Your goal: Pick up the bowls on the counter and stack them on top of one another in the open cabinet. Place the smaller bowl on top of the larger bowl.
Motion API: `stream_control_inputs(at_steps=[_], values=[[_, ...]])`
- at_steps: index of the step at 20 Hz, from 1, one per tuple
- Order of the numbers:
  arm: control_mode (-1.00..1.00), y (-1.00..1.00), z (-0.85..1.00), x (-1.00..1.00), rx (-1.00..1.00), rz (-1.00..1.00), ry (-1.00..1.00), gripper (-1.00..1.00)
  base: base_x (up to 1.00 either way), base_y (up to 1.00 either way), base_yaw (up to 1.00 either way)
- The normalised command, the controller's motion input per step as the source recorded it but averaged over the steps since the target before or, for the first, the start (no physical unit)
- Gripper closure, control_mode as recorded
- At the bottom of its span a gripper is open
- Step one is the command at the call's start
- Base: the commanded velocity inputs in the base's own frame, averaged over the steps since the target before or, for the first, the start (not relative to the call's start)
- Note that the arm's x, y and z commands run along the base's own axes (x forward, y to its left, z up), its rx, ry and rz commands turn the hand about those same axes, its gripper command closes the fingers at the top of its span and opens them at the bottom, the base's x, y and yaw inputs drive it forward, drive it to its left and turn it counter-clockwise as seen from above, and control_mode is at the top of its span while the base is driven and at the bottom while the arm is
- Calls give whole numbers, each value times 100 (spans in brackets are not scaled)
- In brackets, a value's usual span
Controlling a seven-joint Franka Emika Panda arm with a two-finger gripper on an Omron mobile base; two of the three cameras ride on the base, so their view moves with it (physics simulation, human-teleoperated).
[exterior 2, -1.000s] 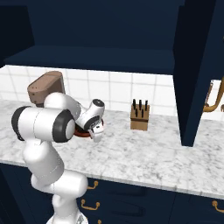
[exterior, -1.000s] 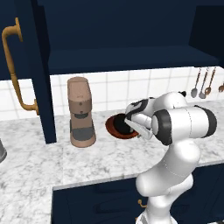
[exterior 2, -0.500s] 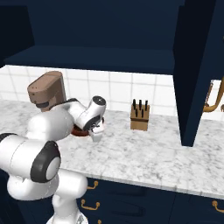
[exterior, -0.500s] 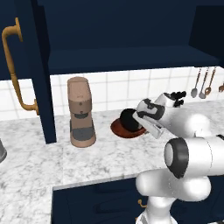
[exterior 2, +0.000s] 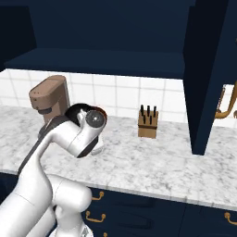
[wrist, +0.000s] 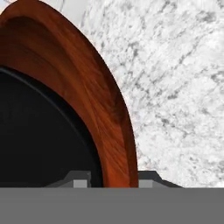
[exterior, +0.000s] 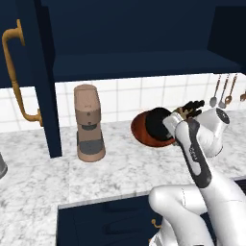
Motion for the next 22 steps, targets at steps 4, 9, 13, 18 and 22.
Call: stream_control_inputs(at_steps=[4, 9, 13, 18, 22], values=[[-100, -13, 100, -97, 7, -3, -12, 100, 0, 0, 0], [-100, -12, 100, -86, 9, -3, -17, 100, 0, 0, 0], [-100, -4, 100, -46, 9, 0, -20, 100, 0, 0, 0], [-100, -3, 100, -4, 7, 0, -6, 100, 0, 0, 0], [-100, -3, 100, 62, 7, -1, 6, 100, 0, 0, 0]])
